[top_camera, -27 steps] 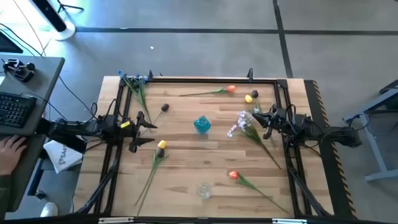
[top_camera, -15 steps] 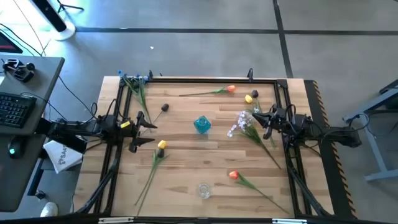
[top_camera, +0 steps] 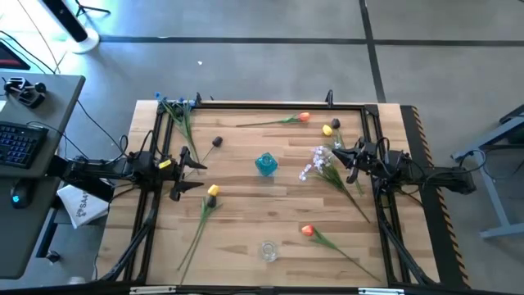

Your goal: Sort flowers into vase by color

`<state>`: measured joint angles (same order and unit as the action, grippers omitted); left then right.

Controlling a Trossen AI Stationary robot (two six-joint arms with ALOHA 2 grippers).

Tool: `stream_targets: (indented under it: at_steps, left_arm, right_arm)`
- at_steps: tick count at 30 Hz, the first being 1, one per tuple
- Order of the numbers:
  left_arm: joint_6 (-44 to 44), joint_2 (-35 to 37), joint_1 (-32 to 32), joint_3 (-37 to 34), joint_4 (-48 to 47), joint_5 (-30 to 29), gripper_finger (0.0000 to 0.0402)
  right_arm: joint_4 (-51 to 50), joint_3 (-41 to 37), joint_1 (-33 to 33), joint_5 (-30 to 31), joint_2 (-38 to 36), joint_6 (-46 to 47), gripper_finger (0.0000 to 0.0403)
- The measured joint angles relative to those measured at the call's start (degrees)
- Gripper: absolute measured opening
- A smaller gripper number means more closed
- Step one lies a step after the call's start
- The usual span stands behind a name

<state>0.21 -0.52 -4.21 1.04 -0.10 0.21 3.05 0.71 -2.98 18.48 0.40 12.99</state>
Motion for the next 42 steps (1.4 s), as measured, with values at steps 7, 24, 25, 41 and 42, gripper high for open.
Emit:
stream_targets:
  at_steps: [7,24,25,41,42]
  left_arm:
    - [0.0,0.0,0.0,0.0,0.0,0.0,0.0254]
    - [0.0,0.0,0.0,0.0,0.0,0.0,0.0254]
    - [0.0,0.0,0.0,0.0,0.0,0.0,0.0254]
    - [-0.1,0.0,0.0,0.0,0.5,0.0,0.0254]
    - [0.0,0.0,0.0,0.0,0.8,0.0,0.0254]
  right_arm:
    - [0.0,0.0,0.0,0.0,0.0,0.0,0.0]
    - [0.0,0.0,0.0,0.0,0.0,0.0,0.0]
    - [0.0,0.0,0.0,0.0,0.0,0.0,0.0]
    - [0.2,0.0,0.0,0.0,0.0,0.2,0.0]
    - [0.7,0.0,0.0,0.0,0.0,0.4,0.0]
